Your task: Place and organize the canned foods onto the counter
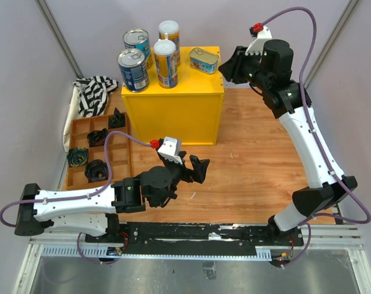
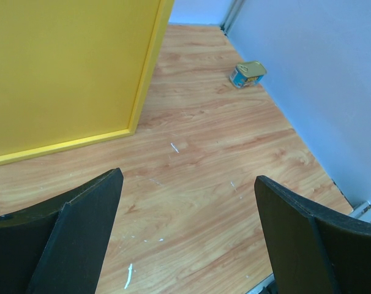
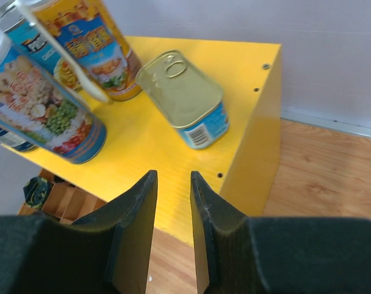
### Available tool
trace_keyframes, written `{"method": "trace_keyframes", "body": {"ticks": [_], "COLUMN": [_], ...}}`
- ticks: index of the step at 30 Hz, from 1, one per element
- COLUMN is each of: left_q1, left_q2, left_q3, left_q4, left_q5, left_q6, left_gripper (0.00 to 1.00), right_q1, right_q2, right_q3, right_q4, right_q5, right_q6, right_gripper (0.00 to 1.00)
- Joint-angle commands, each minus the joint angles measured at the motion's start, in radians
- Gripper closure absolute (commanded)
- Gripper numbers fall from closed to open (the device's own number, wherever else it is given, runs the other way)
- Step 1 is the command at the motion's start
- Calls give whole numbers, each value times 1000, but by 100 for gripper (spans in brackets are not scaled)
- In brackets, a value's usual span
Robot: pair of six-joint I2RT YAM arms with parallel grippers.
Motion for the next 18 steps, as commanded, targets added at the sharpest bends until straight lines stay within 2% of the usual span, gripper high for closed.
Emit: {"method": "trace_keyframes", "body": {"ticks": [1,18], "left_q1": [3,3], "left_q2": [2,-9], "left_q3": [25,2], "left_q4": [36,39], "left_q5": [-9,-28], "left_q6": [8,-3], "left_gripper": [7,7], "right_q1": [45,74], "right_q2": [12,137], "right_q3": [-37,51], "right_q4": [13,32], "right_q5": [-24,-24], "right_q6": [-2,16], "right_gripper": [71,71]}}
